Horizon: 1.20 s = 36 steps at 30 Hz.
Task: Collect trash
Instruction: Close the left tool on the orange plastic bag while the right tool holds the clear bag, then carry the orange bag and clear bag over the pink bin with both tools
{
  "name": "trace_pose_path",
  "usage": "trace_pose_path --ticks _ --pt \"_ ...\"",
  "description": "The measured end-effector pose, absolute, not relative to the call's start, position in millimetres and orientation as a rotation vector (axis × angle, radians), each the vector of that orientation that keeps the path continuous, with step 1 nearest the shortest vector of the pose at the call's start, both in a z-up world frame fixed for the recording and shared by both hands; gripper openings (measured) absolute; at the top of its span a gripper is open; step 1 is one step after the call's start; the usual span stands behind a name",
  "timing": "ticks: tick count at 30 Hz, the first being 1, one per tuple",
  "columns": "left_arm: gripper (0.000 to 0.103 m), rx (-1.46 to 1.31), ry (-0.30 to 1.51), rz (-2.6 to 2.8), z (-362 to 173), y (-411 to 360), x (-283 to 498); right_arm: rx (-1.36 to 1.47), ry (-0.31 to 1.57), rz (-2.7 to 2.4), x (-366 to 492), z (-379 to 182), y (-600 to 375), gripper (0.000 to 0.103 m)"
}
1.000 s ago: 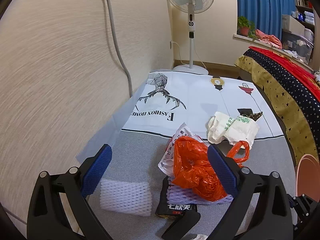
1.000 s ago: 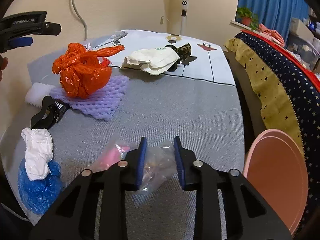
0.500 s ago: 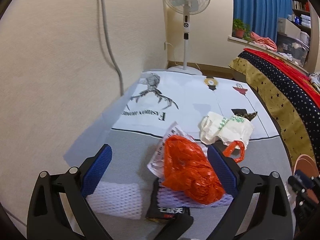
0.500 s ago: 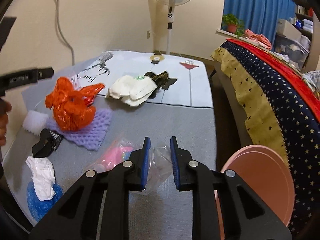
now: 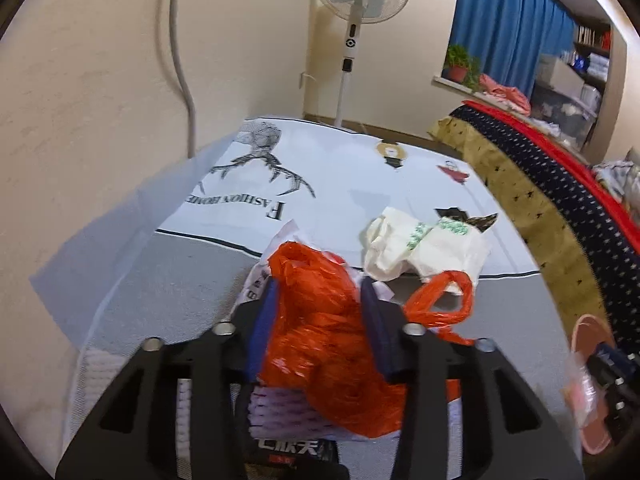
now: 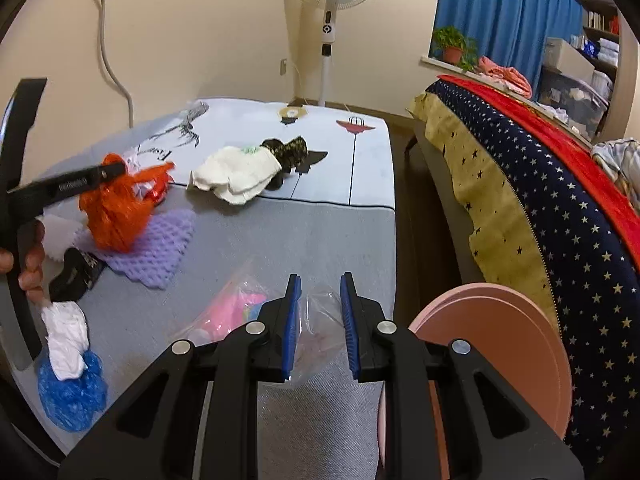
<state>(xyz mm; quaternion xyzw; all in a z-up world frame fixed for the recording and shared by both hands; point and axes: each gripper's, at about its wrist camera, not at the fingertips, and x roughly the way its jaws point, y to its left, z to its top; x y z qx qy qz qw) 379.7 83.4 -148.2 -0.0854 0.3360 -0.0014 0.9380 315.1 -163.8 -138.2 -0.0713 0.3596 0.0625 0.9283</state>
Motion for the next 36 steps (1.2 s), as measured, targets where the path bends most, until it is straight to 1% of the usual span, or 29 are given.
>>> trace_pose_path --ticks 5,12,15,20,23,28,36 --pt "0.030 -0.170 0.674 -0.060 -142 84 380 -0.149 0.733 0.138 316 -138 -164 0.021" --pt "0.028 -0.149 0.602 -0.062 -117 84 373 -0.137 0.702 0.145 310 -125 -164 0.021" --pt "0.028 -0.152 0.558 -0.065 -99 84 364 -0.118 0.675 0.144 305 -110 -166 0.021" --pt "0.028 -0.161 0.499 -0.096 -65 81 340 -0.093 0.617 0.131 288 -69 -173 0.021" --pt "0.028 -0.148 0.468 -0.136 -42 72 318 -0.036 0.606 0.132 268 -41 -182 0.021" --pt "0.028 -0.132 0.445 -0.207 -17 53 270 -0.042 0.582 0.128 214 -8 -192 0.021" --pt "0.028 -0.062 0.470 -0.332 0 8 173 -0.050 0.559 0.084 109 11 -210 0.021"
